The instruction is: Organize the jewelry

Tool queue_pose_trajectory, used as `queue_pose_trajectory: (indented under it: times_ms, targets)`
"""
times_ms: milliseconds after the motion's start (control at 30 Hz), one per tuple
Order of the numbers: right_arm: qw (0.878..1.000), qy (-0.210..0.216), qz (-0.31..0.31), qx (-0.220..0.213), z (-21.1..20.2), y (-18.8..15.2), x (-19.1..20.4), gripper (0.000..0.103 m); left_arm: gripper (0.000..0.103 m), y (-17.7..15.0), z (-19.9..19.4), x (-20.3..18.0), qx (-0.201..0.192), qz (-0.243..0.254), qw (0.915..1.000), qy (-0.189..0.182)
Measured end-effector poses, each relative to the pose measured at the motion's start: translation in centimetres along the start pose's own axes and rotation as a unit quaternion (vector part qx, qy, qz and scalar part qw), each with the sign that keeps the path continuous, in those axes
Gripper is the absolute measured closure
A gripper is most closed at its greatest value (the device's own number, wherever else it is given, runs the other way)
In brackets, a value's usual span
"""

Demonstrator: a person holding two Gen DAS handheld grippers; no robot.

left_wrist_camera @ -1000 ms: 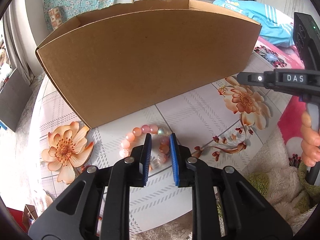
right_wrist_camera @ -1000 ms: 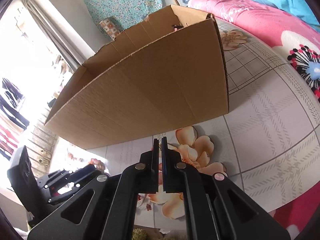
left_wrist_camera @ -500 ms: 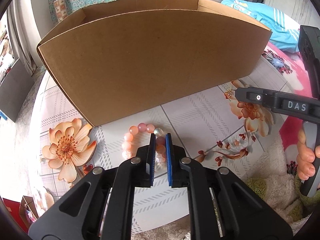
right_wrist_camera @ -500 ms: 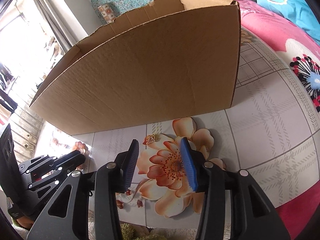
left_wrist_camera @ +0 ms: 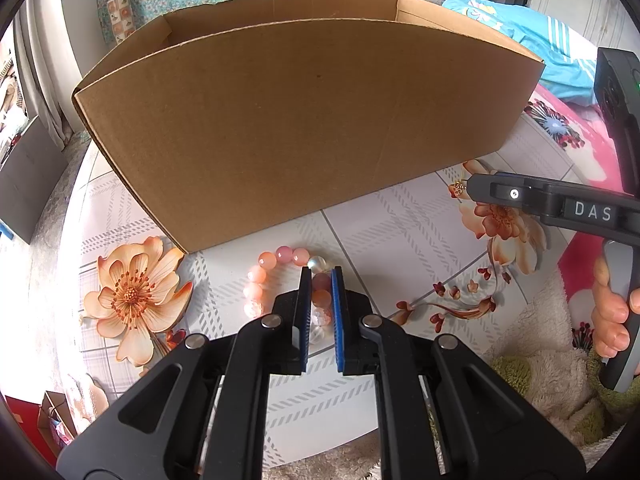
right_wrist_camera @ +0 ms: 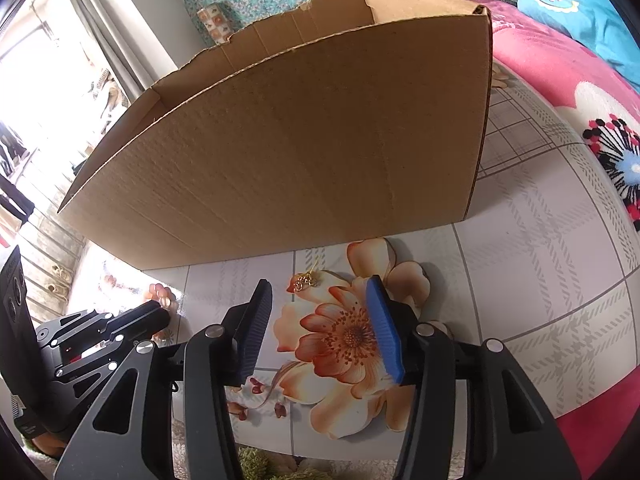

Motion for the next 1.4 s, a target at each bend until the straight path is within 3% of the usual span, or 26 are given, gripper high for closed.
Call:
queue_pose_trajectory:
  times_ms: [233, 433, 567, 833, 967, 1133, 1400]
  targets:
    - [0.999, -0.019, -0.046, -0.008, 0.0, -0.1, 1.6, 0.055, 0.094, -0.1, -0.2, 0.1, -0.007, -0.001, 1.0, -0.003]
    - [0.993, -0.054, -0.105, -0.007, 0.8, -0.3, 3.3, 0.069, 0.094, -0.3, -0.2, 0.1, -0.007, -0.003, 1.0, -0.005]
    - [0.992, -0.068, -0.108, -0.014, 1.1, -0.1, 3.5, 0.077, 0.094, -0.4, -0.3, 0.2, -0.008, -0.003, 0.9999, -0.005]
    - [0.992, -0.063, -0.104, -0.01, 1.8, 0.0, 2.8, 0.079, 0.094, -0.3, -0.3, 0.3, -0.008, -0.002, 1.0, -0.005]
    - [0.99, -0.073, -0.119, -0.014, 2.0, -0.2, 3.1, 0.094, 0.094, -0.2, -0.3, 0.3, -0.008, -0.003, 0.9999, -0.006]
    - [0.989, -0.069, -0.127, -0.013, 2.0, -0.5, 3.4, 0.099, 0.094, -0.2, -0.3, 0.3, -0.01, 0.0, 0.9999, -0.006]
    - [0.997, -0.011, -0.07, -0.04, -0.5, 0.2, 2.7, 0.1, 0.094, -0.2, -0.2, 0.2, -0.01, 0.001, 0.9999, -0.005]
Point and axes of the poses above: each gripper's, at about its wrist camera, not at the fingertips, and z roughly the way its jaws point, x to its left, y to its top, the point moved 6 cm from there along z, roughly the way its jaws point, and after that the axes turned 8 degrees about y, right-handed, at the moved point
